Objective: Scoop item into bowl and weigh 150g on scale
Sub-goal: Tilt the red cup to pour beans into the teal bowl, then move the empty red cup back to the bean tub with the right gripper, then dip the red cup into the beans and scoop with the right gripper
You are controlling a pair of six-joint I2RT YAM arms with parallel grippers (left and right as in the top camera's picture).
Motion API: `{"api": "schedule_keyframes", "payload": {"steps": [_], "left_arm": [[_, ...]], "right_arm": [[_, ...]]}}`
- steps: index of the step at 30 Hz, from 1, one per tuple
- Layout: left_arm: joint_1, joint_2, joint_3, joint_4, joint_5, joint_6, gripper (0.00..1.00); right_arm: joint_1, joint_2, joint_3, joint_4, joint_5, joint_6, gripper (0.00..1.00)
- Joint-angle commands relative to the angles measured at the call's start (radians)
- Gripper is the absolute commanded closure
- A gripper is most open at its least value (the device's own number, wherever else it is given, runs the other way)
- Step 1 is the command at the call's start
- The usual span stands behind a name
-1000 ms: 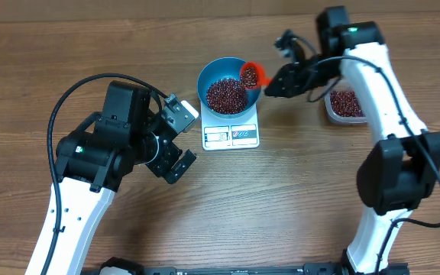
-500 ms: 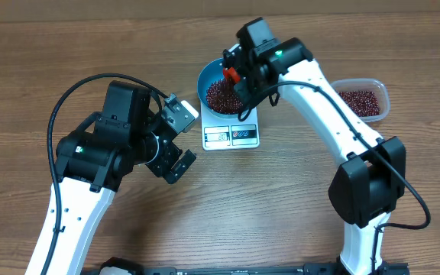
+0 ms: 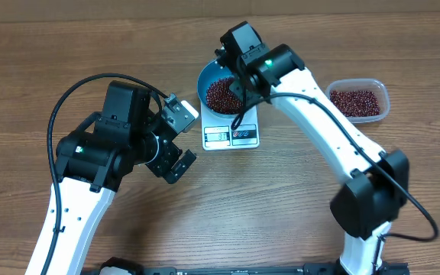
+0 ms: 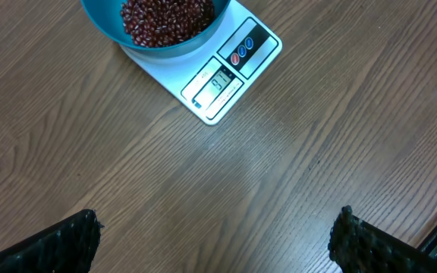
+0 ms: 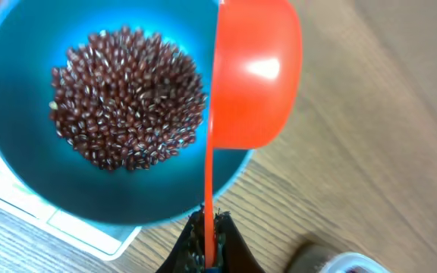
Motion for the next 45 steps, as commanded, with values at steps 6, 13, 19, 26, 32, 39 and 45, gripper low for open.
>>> {"api": "schedule_keyframes", "payload": {"steps": [6, 13, 19, 26, 32, 39, 45], "left_arm": [[0.002, 0.002, 0.023, 0.004, 0.005, -0.010, 0.00], [0.002, 0.002, 0.023, 0.004, 0.005, -0.010, 0.00], [0.002, 0.002, 0.023, 0.004, 0.005, -0.010, 0.01], [0.002, 0.002, 0.023, 0.004, 0.005, -0.010, 0.00], [0.002, 0.002, 0.023, 0.004, 0.005, -0.010, 0.00], [0.002, 0.002, 0.023, 0.004, 0.005, -0.010, 0.00], [0.002, 0.002, 0.023, 0.004, 0.005, -0.010, 0.00]], "right_arm": [[-0.019, -0.213, 0.027, -0.045, -0.007, 0.049, 0.96], [-0.196, -0.259, 0.027, -0.254, -0.025, 0.148, 0.96], [-0.394, -0.237, 0.025, -0.425, -0.028, 0.206, 0.96], [-0.543, -0.145, 0.005, -0.416, -0.083, 0.207, 0.96], [-0.601, -0.050, -0.055, -0.381, -0.083, 0.207, 0.96], [-0.612, 0.093, -0.063, -0.331, -0.018, 0.229, 0.96], [-0.613, 0.153, -0.063, -0.291, 0.011, 0.202, 0.97]]}}
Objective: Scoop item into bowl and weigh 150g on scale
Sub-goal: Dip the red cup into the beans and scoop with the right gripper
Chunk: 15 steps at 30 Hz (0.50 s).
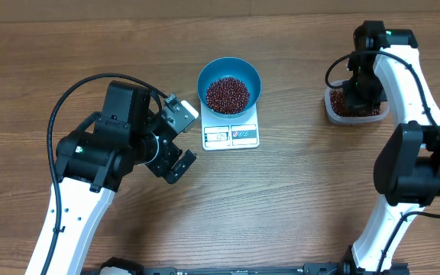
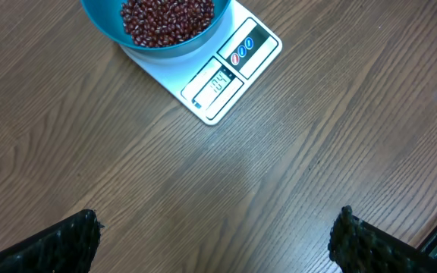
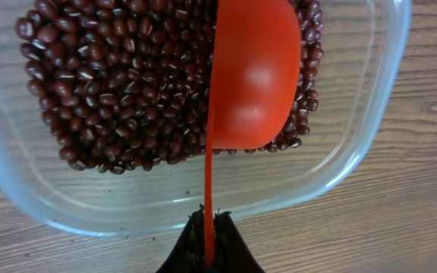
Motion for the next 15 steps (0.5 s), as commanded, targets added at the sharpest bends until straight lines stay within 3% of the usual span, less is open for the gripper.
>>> {"api": "schedule_keyframes", "payload": {"steps": [1, 15], "left_arm": [[0.002, 0.002, 0.023, 0.004, 0.005, -0.010, 0.00], [0.002, 0.002, 0.023, 0.004, 0.005, -0.010, 0.00]], "right_arm": [[-0.003, 0.034, 0.000, 0.005, 0.026, -0.006, 0.96], [-0.019, 0.044, 0.004, -0.020, -0.304, -0.116, 0.96]]}}
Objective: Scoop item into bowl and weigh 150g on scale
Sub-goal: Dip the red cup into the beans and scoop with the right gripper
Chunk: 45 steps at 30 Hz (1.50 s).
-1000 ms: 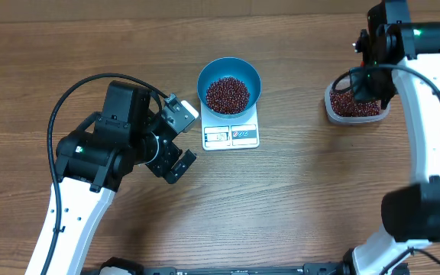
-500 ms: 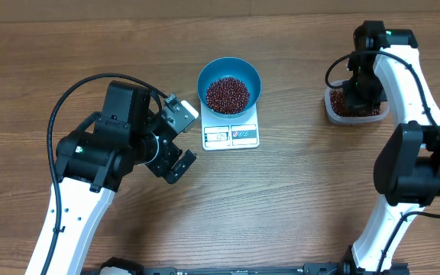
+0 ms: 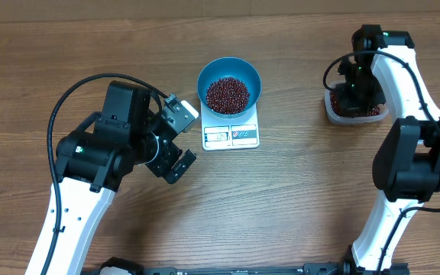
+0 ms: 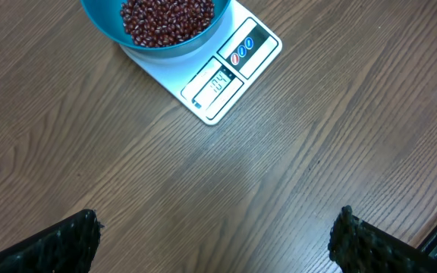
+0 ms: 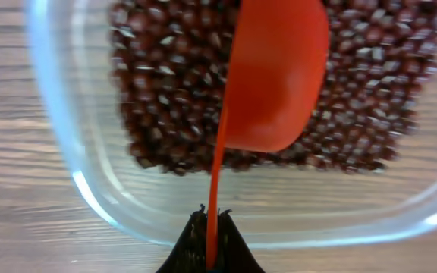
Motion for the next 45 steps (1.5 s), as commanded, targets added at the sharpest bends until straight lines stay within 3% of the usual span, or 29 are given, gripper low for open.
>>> {"api": "schedule_keyframes", "payload": {"steps": [1, 7, 15, 20, 34, 45], "left_arm": [[0.002, 0.002, 0.023, 0.004, 0.005, -0.010, 0.00], [0.002, 0.002, 0.023, 0.004, 0.005, -0.010, 0.01], [0.002, 0.002, 0.023, 0.004, 0.005, -0.010, 0.00], [0.002, 0.002, 0.023, 0.004, 0.005, -0.010, 0.00], [0.002, 0.002, 0.023, 0.004, 0.005, -0.010, 0.01], [0.002, 0.002, 0.023, 0.004, 0.005, -0.010, 0.00]], "right_arm": [[-0.026, 0.010, 0.004, -0.012, -0.172, -0.041, 0.96], [-0.101, 0.010, 0.004, -0.038, -0.335, -0.056, 0.96], [-0.254, 0.010, 0.003, -0.072, -0.656, -0.190, 0.96], [-0.336, 0.010, 0.002, -0.085, -0.690, -0.194, 0.96], [-0.492, 0.010, 0.002, -0.269, -0.915, -0.499, 0.96], [-0.446, -0.006, 0.003, -0.270, -0.997, -0.438, 0.96]]}}
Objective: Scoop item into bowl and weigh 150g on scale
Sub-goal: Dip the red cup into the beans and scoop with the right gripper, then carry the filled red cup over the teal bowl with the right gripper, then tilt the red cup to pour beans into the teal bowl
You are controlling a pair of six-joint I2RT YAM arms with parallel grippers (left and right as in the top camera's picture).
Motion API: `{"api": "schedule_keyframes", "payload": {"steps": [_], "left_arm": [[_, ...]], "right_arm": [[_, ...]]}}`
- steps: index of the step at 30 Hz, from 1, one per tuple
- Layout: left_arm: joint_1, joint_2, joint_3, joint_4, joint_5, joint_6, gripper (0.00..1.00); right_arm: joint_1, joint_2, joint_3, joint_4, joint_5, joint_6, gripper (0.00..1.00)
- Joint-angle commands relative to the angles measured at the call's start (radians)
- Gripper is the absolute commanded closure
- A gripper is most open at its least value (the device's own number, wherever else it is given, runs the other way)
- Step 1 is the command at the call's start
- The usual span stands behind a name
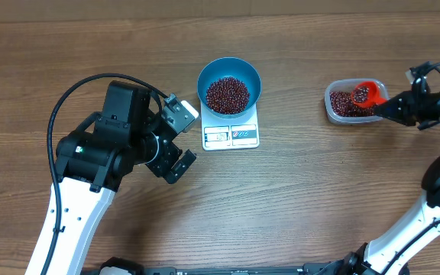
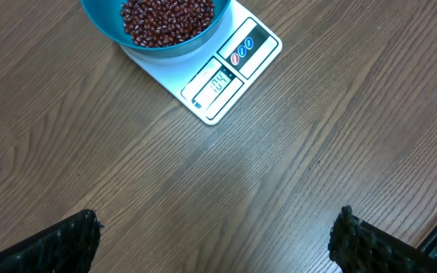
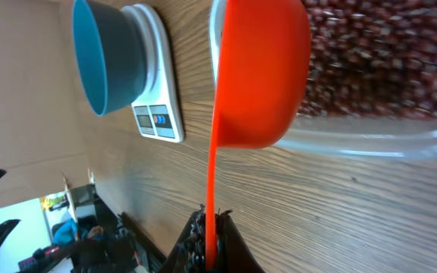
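Observation:
A blue bowl (image 1: 229, 85) partly filled with red beans stands on the white scale (image 1: 231, 136); the left wrist view shows the bowl (image 2: 165, 23) and scale (image 2: 222, 76) too. At the right, a clear container (image 1: 342, 103) holds more beans. My right gripper (image 1: 385, 107) is shut on the handle of the red scoop (image 1: 367, 93), which carries beans above the container's right part. In the right wrist view the scoop (image 3: 260, 72) shows its underside, its handle pinched in the gripper (image 3: 211, 227). My left gripper (image 1: 176, 164) hangs open and empty left of the scale.
The left fingers (image 2: 59, 243) sit wide apart above bare wood, well short of the scale. The right arm reaches in from the table's right edge. The right wrist view also shows the bowl (image 3: 105, 57), scale (image 3: 154, 95) and container (image 3: 378, 76).
The right arm has swung from the far side of the container to its right. The scoop, then down among the beans, now sits above them with beans in it. The left arm is unmoved.
First the scoop was tipped empty over the blue bowl on the scale. Then it was over the bean container, and the scale's readout had changed. Then it was down in the beans, and now it is held above them, loaded.

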Motion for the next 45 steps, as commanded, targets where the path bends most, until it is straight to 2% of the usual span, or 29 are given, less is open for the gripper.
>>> {"api": "schedule_keyframes", "payload": {"steps": [1, 9, 15, 18, 22, 30, 37, 45], "left_arm": [[0.002, 0.002, 0.023, 0.004, 0.005, -0.010, 0.00], [0.002, 0.002, 0.023, 0.003, 0.005, -0.010, 0.00], [0.002, 0.002, 0.023, 0.003, 0.005, -0.010, 0.00], [0.002, 0.002, 0.023, 0.003, 0.005, -0.010, 0.00], [0.002, 0.002, 0.023, 0.004, 0.005, -0.010, 0.00], [0.002, 0.002, 0.023, 0.003, 0.005, -0.010, 0.00], [0.002, 0.002, 0.023, 0.004, 0.005, -0.010, 0.00], [0.002, 0.002, 0.023, 0.004, 0.005, -0.010, 0.00]], "right_arm": [[0.061, -0.015, 0.003, 0.000, -0.098, 0.003, 0.96], [0.231, -0.122, 0.005, 0.000, -0.238, 0.017, 0.96], [0.365, -0.145, 0.046, 0.002, -0.239, 0.113, 0.96], [0.433, -0.145, 0.065, 0.014, -0.246, 0.117, 0.96], [0.515, -0.145, 0.066, 0.099, -0.209, 0.165, 0.96], [0.679, -0.145, 0.066, 0.332, -0.011, 0.296, 0.96], [0.823, -0.145, 0.066, 0.474, 0.403, 0.352, 0.96], [0.956, -0.145, 0.066, 0.549, 0.758, 0.351, 0.96]]}}
